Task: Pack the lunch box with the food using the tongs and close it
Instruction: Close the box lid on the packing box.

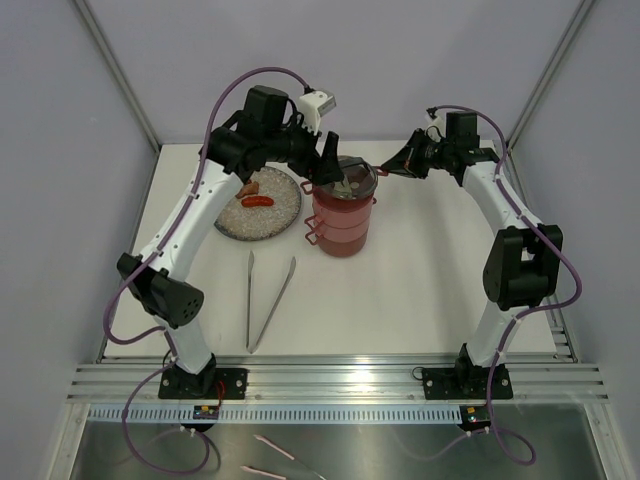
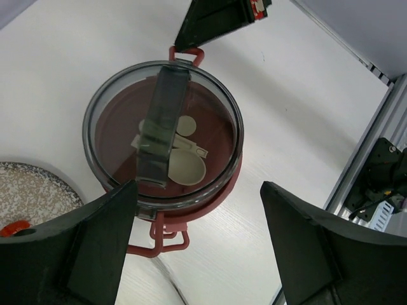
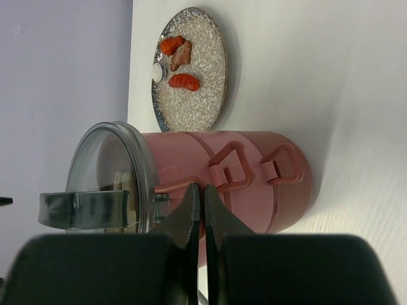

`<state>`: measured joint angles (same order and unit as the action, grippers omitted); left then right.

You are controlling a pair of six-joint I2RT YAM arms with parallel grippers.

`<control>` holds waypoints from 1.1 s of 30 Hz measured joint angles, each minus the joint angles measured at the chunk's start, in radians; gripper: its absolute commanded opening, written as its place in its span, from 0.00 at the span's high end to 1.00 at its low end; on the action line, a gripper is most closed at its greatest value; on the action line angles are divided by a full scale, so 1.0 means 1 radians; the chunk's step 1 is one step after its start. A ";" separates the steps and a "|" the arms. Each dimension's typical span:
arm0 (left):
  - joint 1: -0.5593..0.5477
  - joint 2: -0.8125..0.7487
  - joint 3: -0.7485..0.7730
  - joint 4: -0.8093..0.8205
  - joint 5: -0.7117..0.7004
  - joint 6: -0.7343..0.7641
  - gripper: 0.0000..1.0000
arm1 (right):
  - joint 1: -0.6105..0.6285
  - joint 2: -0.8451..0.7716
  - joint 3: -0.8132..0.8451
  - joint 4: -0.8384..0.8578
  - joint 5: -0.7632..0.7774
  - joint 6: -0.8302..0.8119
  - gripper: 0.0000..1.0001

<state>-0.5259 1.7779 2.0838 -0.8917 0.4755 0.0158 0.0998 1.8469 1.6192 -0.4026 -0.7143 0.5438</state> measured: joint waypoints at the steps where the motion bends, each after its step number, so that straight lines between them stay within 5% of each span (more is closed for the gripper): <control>1: 0.006 0.000 -0.001 0.010 0.000 -0.012 0.20 | -0.001 -0.001 0.000 0.000 -0.004 -0.008 1.00; 10: 0.097 -0.007 -0.097 0.085 -0.022 -0.153 0.24 | -0.003 -0.010 0.000 0.001 -0.014 -0.043 1.00; 16: 0.163 -0.092 -0.296 0.157 -0.032 -0.253 0.15 | -0.003 -0.026 0.000 0.000 -0.042 -0.051 0.98; 22: 0.167 -0.163 -0.380 0.182 -0.033 -0.291 0.14 | -0.002 -0.035 0.000 -0.001 -0.063 -0.052 0.45; 29: 0.170 -0.179 -0.393 0.214 -0.033 -0.307 0.15 | -0.002 -0.047 0.002 -0.016 -0.053 -0.058 0.20; 33: 0.174 -0.179 -0.393 0.218 -0.037 -0.320 0.20 | -0.002 -0.076 0.023 -0.066 0.002 -0.069 0.18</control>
<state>-0.3515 1.5993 1.6913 -0.6739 0.4389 -0.3046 0.0978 1.7710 1.6421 -0.4690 -0.7128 0.4747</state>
